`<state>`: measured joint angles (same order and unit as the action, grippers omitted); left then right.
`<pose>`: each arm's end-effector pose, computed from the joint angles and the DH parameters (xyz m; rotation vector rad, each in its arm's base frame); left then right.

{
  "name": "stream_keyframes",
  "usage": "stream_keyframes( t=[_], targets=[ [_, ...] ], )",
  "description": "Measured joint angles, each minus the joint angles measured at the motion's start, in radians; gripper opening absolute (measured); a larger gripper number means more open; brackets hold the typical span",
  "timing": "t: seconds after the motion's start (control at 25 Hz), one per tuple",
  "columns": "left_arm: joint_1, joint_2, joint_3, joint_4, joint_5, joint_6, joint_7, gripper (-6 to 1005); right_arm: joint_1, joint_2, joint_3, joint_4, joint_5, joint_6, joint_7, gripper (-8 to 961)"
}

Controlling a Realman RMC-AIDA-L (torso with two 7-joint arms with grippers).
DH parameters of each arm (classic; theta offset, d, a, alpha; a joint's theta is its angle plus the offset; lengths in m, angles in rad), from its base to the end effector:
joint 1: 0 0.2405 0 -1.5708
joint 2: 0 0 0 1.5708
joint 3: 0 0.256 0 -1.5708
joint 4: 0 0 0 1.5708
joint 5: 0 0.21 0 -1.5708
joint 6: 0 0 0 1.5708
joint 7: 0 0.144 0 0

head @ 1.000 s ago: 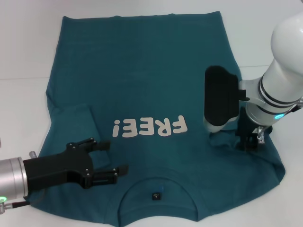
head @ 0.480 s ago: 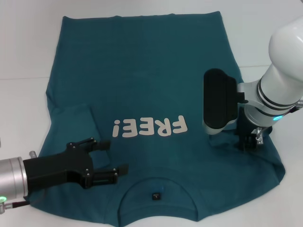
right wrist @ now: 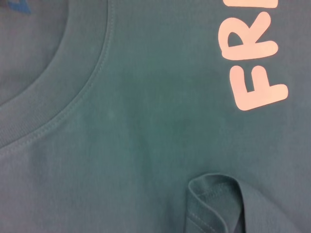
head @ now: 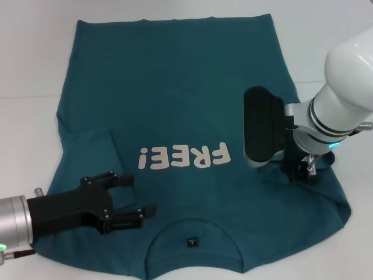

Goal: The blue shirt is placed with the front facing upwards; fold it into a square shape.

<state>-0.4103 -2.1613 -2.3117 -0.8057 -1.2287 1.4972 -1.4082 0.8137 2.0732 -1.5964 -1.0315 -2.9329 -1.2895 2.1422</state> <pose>-0.2568 0.3125 -0.0189 -2.6914 -0.6197 -0.7026 0.1858 0.4065 -0.0289 -2.5267 -0.0516 -1.0821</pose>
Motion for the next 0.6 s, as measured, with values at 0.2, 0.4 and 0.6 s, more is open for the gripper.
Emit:
stream_keyframes(
  t=[0.2, 0.4, 0.6],
  targets=[
    [0.001, 0.001, 0.0, 0.0, 0.0, 0.0, 0.0, 918, 0.011, -0.005, -0.001, 0.013, 0.0, -0.011, -0.002, 62],
    [0.0, 0.001, -0.002, -0.003, 0.0, 0.0, 0.0, 918, 0.01, -0.01, 0.014, -0.015, 0.0, -0.064, -0.043, 11],
    [-0.002, 0.0, -0.009, -0.014, -0.008, 0.005, 0.0, 918, 0.003, -0.01, 0.079, -0.098, 0.0, -0.165, -0.121, 4]
  ],
)
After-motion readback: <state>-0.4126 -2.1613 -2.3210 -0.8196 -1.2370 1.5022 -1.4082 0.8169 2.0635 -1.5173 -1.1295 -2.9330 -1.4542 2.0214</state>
